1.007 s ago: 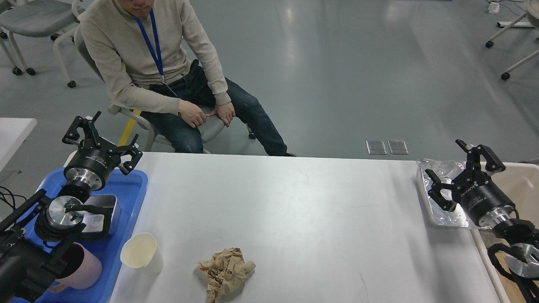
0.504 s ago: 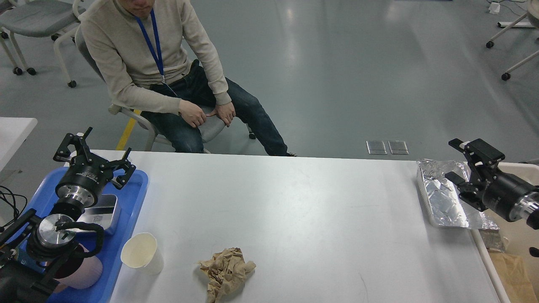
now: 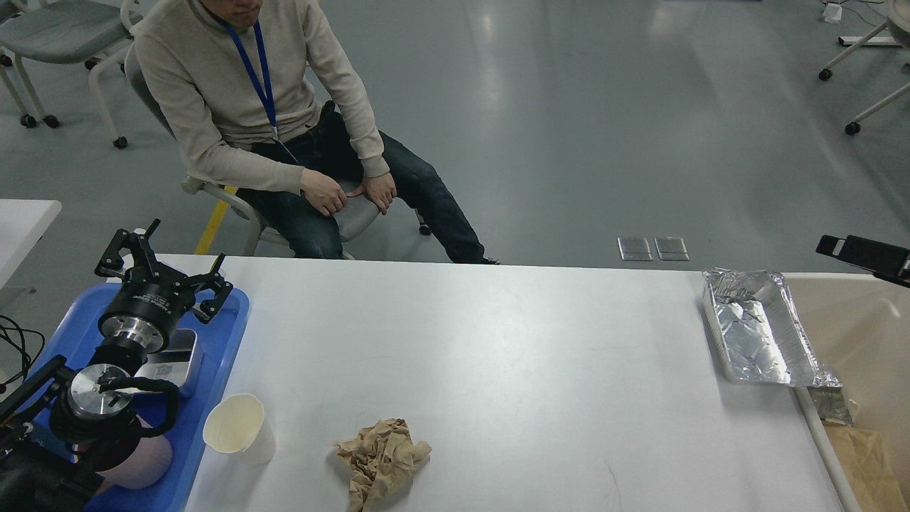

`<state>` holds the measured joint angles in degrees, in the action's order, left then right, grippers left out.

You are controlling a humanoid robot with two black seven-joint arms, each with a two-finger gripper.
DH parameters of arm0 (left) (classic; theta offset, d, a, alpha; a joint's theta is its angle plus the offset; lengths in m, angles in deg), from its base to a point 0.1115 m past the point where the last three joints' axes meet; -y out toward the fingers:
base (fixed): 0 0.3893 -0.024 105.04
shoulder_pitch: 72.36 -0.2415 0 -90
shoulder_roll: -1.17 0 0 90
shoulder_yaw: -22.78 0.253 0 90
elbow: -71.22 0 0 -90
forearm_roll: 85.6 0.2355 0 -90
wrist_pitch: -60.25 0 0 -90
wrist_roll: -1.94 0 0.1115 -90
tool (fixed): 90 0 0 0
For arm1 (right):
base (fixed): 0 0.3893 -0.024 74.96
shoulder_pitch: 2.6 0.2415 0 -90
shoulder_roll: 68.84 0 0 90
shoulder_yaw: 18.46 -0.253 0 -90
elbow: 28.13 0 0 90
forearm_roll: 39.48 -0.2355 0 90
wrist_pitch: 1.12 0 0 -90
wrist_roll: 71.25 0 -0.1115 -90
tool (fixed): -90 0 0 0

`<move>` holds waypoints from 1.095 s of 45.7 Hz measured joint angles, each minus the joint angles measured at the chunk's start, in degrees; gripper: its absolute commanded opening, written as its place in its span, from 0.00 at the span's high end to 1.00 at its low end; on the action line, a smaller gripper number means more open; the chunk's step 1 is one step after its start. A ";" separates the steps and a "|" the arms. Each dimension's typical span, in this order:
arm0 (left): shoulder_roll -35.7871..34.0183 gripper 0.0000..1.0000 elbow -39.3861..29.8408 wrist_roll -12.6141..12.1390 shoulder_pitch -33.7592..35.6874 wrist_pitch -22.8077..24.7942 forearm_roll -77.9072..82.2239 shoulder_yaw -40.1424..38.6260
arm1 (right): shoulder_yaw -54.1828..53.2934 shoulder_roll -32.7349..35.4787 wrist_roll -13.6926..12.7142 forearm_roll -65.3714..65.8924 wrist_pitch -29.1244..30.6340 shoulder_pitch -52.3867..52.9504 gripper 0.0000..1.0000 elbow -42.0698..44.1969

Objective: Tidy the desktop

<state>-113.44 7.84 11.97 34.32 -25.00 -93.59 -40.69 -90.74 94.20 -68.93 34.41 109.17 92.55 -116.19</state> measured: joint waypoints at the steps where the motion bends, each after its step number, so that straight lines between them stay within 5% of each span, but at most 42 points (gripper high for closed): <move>1: 0.00 0.04 0.02 0.00 0.00 0.00 0.00 0.00 | 0.03 0.62 0.00 1.19 0.01 0.00 0.00 -0.20; 16: 1.09 0.04 0.10 -0.07 -0.22 0.00 0.01 0.01 | 0.05 4.47 0.64 27.42 1.02 0.13 0.00 -4.18; 34: 1.67 0.04 0.10 -0.10 -0.40 0.00 0.09 0.22 | 0.12 9.97 0.65 29.35 4.40 -0.57 0.00 -6.87; 50: 1.94 0.04 0.10 -0.03 -0.50 0.00 0.09 0.65 | 0.59 7.20 0.74 32.90 4.43 -0.60 0.00 -4.90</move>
<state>-111.51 7.94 11.94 33.82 -25.00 -93.51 -40.04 -90.16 101.39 -68.19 67.31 113.59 91.96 -121.09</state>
